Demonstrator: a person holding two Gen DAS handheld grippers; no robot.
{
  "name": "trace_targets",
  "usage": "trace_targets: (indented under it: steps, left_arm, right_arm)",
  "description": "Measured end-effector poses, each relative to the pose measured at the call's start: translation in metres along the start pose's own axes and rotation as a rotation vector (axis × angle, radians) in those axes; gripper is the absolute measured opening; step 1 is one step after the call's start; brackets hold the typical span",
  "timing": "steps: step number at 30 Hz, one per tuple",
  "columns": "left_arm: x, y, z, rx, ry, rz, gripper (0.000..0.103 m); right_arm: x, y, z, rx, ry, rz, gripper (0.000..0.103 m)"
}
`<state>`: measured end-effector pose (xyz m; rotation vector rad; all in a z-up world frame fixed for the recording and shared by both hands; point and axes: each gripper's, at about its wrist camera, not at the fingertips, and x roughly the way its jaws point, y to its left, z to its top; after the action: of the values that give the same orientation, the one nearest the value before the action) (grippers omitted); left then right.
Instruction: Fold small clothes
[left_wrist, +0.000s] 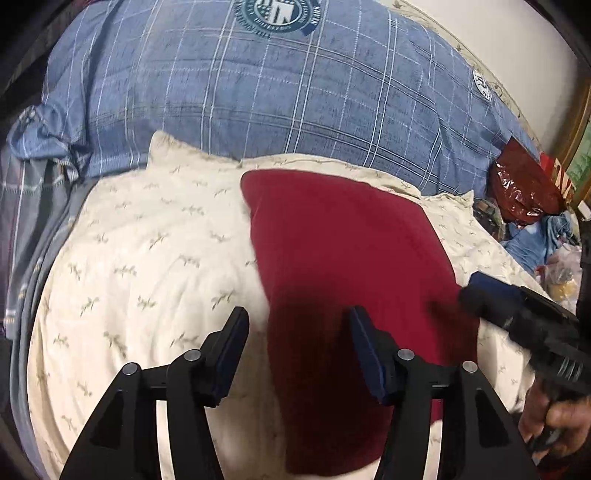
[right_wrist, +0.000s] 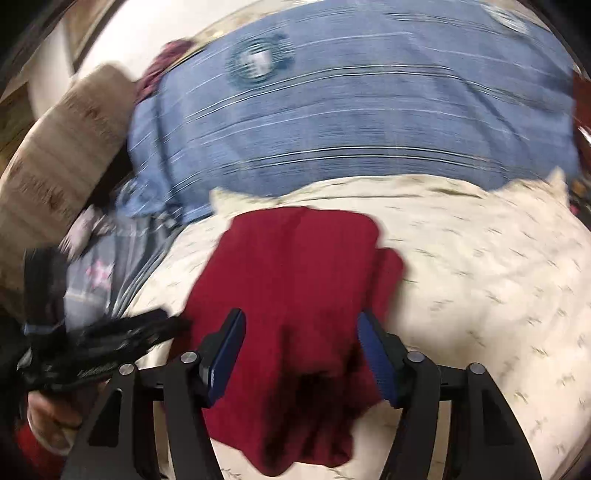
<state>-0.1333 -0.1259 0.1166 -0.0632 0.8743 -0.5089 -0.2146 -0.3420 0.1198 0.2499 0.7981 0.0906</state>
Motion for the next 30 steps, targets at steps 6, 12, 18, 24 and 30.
trace_targets:
  steps: [6, 12, 18, 24, 30]
  left_arm:
    - [0.024, -0.004, -0.004, 0.011, -0.009, 0.018, 0.068]
    - [0.034, -0.005, -0.006, 0.018, -0.040, 0.037, 0.074]
    - [0.026, -0.006, -0.012, 0.043, -0.063, 0.027, 0.073]
    - [0.005, -0.010, -0.017, 0.098, -0.146, 0.111, 0.073]
    - [-0.011, -0.011, -0.027, 0.100, -0.191, 0.165, 0.073]
  right_arm:
    - [0.046, 0.002, -0.006, -0.094, 0.077, -0.127, 0.052]
    - [0.052, -0.018, -0.014, -0.042, 0.075, -0.089, 0.052]
    - [0.023, -0.003, -0.018, -0.044, 0.015, -0.154, 0.061]
    - [0.007, 0.016, -0.021, -0.044, -0.069, -0.287, 0.074]
    - [0.002, 0.017, -0.022, -0.034, -0.167, -0.341, 0.081]
